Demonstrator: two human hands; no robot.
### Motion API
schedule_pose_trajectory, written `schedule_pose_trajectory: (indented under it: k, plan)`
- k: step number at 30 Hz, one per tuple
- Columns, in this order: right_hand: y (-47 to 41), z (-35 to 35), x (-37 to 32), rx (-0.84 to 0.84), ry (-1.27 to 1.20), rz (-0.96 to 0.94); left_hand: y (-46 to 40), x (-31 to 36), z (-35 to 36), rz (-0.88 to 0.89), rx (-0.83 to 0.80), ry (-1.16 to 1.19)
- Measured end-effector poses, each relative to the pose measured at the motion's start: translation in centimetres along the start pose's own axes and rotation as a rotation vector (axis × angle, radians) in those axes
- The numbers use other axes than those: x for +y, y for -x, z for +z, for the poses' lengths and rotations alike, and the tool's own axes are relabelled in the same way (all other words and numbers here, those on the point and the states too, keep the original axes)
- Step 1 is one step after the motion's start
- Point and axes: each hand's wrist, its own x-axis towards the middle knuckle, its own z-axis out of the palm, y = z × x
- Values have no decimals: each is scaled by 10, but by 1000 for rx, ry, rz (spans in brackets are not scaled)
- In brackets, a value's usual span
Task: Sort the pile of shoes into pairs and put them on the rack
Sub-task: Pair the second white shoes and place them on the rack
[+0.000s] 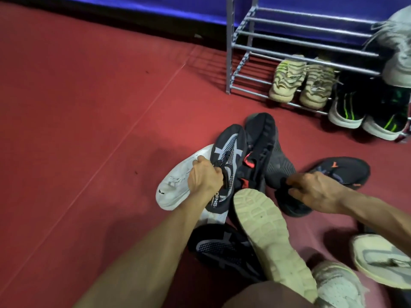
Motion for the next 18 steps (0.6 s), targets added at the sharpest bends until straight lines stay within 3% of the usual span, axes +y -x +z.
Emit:
schedule_pose_trajectory:
  k: [5, 11, 18]
  plan:
    - [-7, -1, -6, -53, -26, 30, -3, -12, 4, -131, -140, 59]
    - [-8, -5, -13, -75, -73, 37, -5, -21, -1, 16, -294, -124]
    - [-11, -9, -22, -49, -93, 39, -8, -31, -5, 88, -177, 18]
